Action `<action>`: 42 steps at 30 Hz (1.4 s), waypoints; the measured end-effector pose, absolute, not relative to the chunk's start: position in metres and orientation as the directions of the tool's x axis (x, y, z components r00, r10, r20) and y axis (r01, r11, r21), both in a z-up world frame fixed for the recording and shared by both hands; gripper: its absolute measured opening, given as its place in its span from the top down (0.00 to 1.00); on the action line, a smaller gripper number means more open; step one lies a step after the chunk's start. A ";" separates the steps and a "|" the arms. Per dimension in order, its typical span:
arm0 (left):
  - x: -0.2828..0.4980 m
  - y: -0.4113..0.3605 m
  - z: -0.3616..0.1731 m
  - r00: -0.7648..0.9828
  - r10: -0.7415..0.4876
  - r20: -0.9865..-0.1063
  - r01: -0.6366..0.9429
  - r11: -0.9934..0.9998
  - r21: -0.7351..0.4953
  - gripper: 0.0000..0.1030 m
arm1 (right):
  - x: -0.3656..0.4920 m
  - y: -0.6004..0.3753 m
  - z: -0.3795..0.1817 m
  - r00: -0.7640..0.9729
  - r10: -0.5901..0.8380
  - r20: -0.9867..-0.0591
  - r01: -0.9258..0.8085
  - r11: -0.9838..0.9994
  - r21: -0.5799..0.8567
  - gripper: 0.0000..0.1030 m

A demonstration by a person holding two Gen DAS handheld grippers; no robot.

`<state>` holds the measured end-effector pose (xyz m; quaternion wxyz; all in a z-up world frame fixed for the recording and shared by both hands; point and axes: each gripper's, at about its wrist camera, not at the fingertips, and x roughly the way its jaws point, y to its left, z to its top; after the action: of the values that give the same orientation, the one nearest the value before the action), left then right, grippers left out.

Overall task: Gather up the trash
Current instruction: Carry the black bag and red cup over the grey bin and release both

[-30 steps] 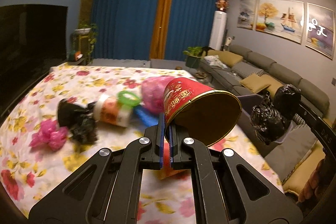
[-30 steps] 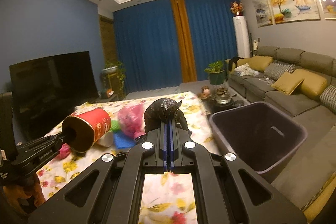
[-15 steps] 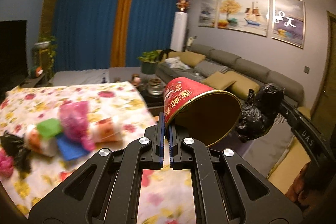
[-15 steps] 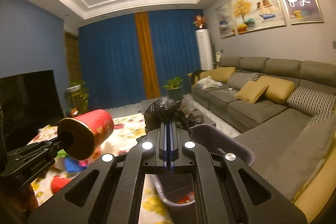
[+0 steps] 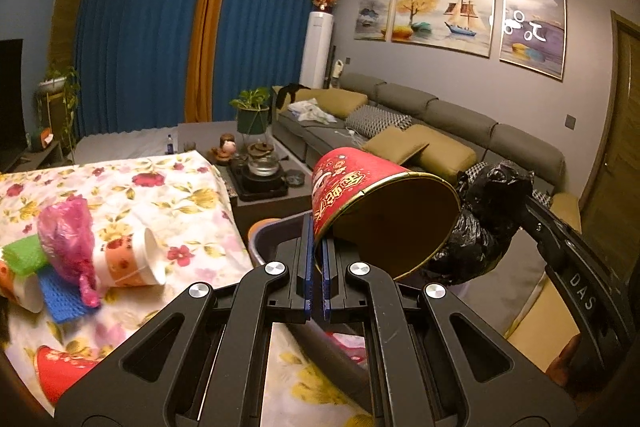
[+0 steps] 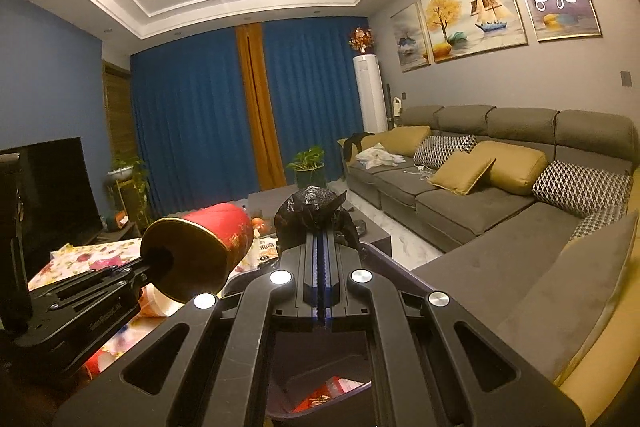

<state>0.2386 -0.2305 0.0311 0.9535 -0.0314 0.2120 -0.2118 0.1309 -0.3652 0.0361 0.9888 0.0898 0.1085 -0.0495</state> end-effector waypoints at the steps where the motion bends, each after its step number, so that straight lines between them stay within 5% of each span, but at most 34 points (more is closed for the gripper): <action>1: 0.241 -0.233 0.030 0.819 -0.419 -0.392 0.392 0.908 -0.150 0.97 | 0.133 -0.366 0.035 0.971 -0.077 -0.227 0.118 0.978 0.172 0.97; 23: 0.272 -0.251 0.009 0.812 -0.410 -0.415 0.369 0.912 -0.179 0.97 | 0.160 -0.374 0.021 0.964 -0.053 -0.261 0.102 0.979 0.176 0.91; 28: 0.275 -0.258 0.005 0.800 -0.423 -0.425 0.386 0.906 -0.174 0.97 | 0.160 -0.379 0.020 0.964 -0.079 -0.256 0.129 0.974 0.188 0.54; 31: 0.279 -0.263 0.001 0.780 -0.443 -0.442 0.408 0.896 -0.176 0.96 | 0.156 -0.382 0.020 0.964 -0.099 -0.248 0.148 0.971 0.189 0.48; 34: 0.280 -0.265 -0.004 0.768 -0.442 -0.463 0.419 0.894 -0.159 0.86 | 0.151 -0.384 0.021 0.963 -0.110 -0.246 0.163 0.966 0.203 0.45; 42: 0.261 -0.242 -0.001 0.812 -0.400 -0.424 0.369 0.916 -0.157 0.31 | 0.137 -0.379 0.022 0.964 -0.116 -0.241 0.166 0.966 0.199 0.37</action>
<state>0.2613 -0.2422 -0.0009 0.9514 -0.0336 0.2299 -0.2022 0.1369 -0.3786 0.0215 0.9848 0.1094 0.1142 -0.0717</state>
